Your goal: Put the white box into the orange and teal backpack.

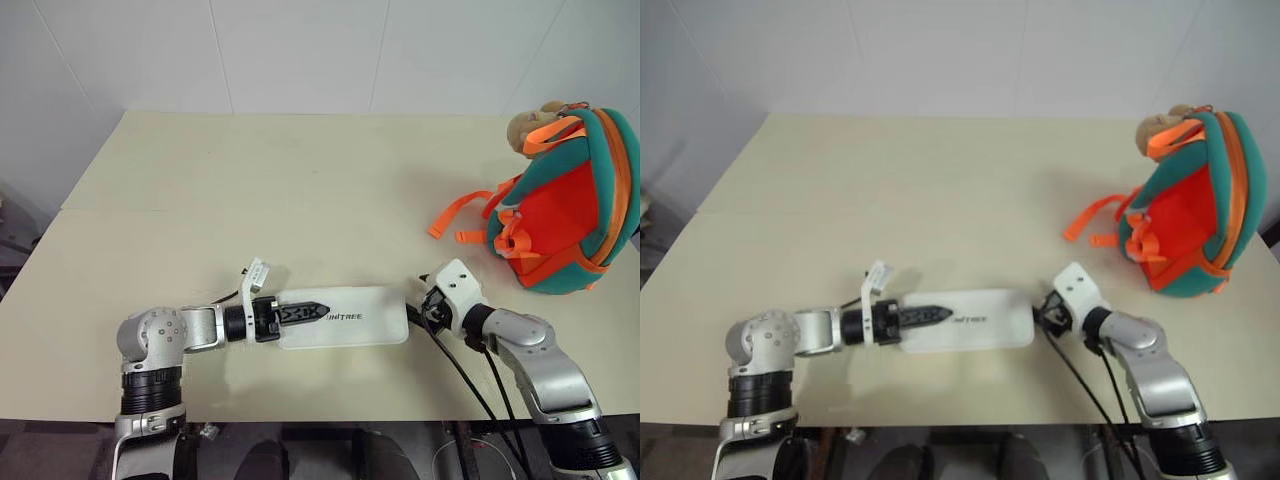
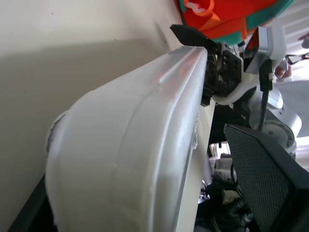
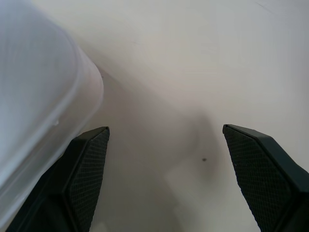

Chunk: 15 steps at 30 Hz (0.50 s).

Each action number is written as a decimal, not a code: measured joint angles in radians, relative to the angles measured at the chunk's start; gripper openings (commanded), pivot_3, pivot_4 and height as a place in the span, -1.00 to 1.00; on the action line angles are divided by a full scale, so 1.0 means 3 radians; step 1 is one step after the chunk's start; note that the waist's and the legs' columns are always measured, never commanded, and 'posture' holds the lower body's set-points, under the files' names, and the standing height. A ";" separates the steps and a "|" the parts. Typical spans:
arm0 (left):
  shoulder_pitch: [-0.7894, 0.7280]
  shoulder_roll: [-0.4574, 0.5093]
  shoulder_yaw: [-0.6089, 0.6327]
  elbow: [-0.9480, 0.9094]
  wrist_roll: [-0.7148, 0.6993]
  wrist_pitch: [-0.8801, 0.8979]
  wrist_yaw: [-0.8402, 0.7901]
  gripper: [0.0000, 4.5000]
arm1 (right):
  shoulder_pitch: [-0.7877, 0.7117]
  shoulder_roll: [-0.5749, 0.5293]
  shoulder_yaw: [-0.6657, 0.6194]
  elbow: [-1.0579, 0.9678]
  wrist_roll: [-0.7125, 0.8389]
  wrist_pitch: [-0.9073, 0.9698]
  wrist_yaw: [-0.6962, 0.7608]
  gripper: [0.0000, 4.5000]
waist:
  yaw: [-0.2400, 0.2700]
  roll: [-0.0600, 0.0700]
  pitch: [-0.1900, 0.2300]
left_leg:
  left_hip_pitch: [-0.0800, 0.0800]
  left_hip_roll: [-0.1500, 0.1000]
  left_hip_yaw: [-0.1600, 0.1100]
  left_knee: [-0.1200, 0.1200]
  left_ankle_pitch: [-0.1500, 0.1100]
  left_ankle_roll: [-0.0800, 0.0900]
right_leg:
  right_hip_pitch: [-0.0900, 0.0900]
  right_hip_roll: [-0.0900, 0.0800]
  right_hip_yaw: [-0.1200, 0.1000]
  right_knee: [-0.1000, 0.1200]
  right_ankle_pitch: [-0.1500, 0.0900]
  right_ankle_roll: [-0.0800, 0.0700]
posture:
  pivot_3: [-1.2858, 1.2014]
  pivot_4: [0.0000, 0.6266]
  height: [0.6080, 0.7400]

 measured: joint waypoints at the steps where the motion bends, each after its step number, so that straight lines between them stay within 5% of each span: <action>1: 0.0000 0.0056 0.0000 -0.0007 -0.0030 0.0022 -0.0023 0.76 | -0.0007 0.0000 0.0021 0.0000 0.0009 -0.0005 0.0020 1.00 | -0.0002 0.0000 0.0000 | 0.0000 0.0000 0.0000 0.0000 0.0000 0.0000 | 0.0000 0.0000 0.0000 0.0000 0.0000 0.0000 | 0.03 -0.52 1.00; 15: 0.0074 0.0676 -0.0117 -0.0019 -0.0218 0.0053 -0.0345 0.76 | -0.0030 0.0001 0.0066 0.0002 0.0067 -0.0012 0.0086 1.00 | 0.0004 0.0001 0.0000 | -0.0001 0.0001 -0.0002 -0.0004 -0.0002 -0.0003 | -0.0004 -0.0002 0.0001 -0.0003 -0.0001 -0.0002 | 0.03 -0.52 1.00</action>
